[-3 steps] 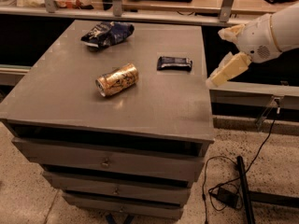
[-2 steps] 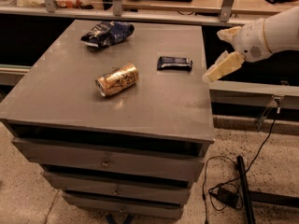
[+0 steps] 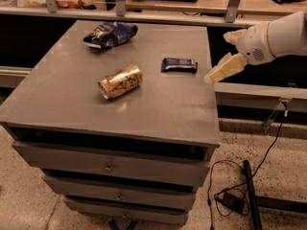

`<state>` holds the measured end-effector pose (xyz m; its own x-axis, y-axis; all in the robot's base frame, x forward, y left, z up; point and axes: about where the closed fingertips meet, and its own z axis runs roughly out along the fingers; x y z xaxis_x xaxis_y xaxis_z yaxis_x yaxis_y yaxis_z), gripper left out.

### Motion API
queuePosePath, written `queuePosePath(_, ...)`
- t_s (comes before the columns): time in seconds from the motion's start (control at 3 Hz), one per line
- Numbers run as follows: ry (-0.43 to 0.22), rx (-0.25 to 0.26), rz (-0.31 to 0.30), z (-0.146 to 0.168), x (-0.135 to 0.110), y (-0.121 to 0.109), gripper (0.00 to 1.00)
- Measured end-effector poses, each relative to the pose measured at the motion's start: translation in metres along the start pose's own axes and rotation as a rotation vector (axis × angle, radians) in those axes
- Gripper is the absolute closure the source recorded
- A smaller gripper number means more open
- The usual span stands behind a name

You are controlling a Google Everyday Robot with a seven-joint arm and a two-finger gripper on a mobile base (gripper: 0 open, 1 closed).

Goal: Move rxbar blueberry near blue chip bag

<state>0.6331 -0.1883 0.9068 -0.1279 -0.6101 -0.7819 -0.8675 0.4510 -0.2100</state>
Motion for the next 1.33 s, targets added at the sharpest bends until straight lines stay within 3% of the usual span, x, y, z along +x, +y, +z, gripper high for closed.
queuePosePath(0.33, 0.01, 0.024, 0.051, 0.015, 0.001, -0.012, 0.0)
queuePosePath(0.67, 0.023, -0.013, 0.069, 0.035, 0.0, -0.021, 0.0)
queuePosePath(1.33, 0.037, -0.135, 0.057, 0.076, -0.003, -0.019, 0.0)
